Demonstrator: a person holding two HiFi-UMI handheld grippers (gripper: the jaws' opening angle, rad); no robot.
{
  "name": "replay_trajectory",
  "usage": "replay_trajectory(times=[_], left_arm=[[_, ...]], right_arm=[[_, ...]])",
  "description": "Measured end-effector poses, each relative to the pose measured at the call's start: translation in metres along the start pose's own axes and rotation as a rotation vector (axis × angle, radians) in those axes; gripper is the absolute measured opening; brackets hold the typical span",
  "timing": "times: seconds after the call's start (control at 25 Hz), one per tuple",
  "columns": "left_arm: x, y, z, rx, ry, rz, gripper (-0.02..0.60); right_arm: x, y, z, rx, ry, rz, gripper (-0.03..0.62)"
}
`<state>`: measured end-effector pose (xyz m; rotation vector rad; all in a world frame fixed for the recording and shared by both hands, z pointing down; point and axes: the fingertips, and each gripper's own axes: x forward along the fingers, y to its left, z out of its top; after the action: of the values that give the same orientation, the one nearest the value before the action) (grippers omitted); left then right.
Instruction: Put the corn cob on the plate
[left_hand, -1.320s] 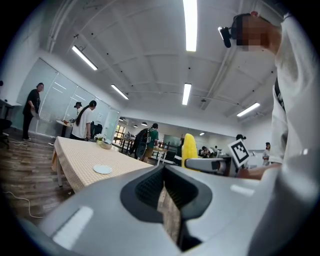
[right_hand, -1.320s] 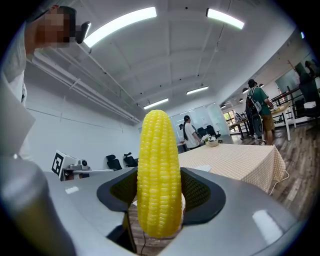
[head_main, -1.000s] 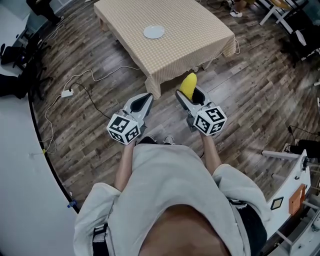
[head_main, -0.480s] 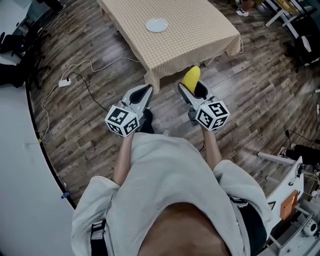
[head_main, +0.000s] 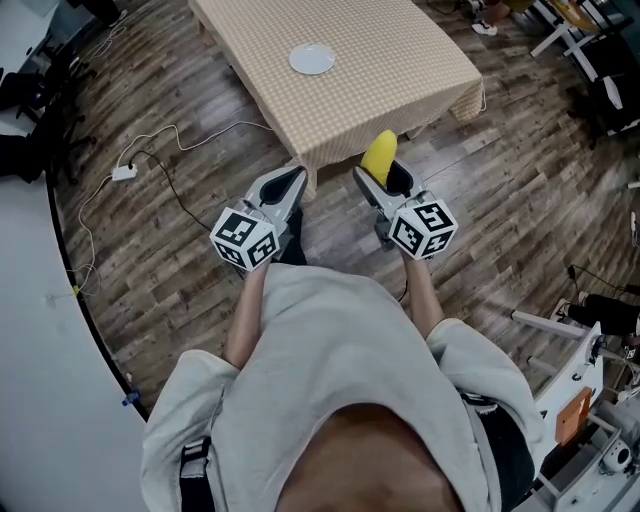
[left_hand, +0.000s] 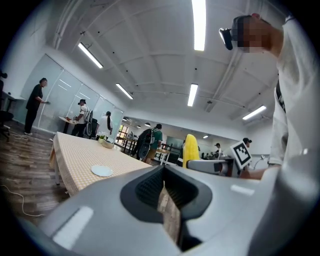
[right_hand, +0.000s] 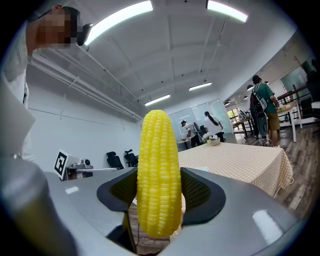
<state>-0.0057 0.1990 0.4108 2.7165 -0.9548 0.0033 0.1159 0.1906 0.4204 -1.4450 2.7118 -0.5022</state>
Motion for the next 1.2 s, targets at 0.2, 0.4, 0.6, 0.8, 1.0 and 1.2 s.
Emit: replay_trajectory(times=[0.2, 0.4, 0.6, 0.8, 1.0, 1.2], left_arm=[[0.027, 0.035, 0.004, -0.016, 0.004, -0.026, 0.008], [0.055, 0.087, 0.014, -0.03, 0.009, -0.05, 0.008], [0.086, 0.158, 0.035, -0.042, 0.022, -0.075, 0.008], [0.111, 0.233, 0.068, -0.042, 0.028, -0.094, 0.008], [0.137, 0.295, 0.091, -0.049, 0.023, -0.116, 0.008], [0.159, 0.326, 0.095, -0.06, 0.038, -0.167, 0.008]], right_arm=[[0.038, -0.022, 0.006, 0.007, 0.009, -0.02, 0.261], [0.09, -0.047, 0.013, 0.019, 0.026, -0.056, 0.261], [0.159, -0.072, 0.033, 0.034, 0.022, -0.094, 0.261], [0.232, -0.089, 0.06, 0.051, 0.011, -0.124, 0.26], [0.291, -0.104, 0.081, 0.042, 0.002, -0.153, 0.261], [0.322, -0.116, 0.09, 0.047, -0.015, -0.195, 0.261]])
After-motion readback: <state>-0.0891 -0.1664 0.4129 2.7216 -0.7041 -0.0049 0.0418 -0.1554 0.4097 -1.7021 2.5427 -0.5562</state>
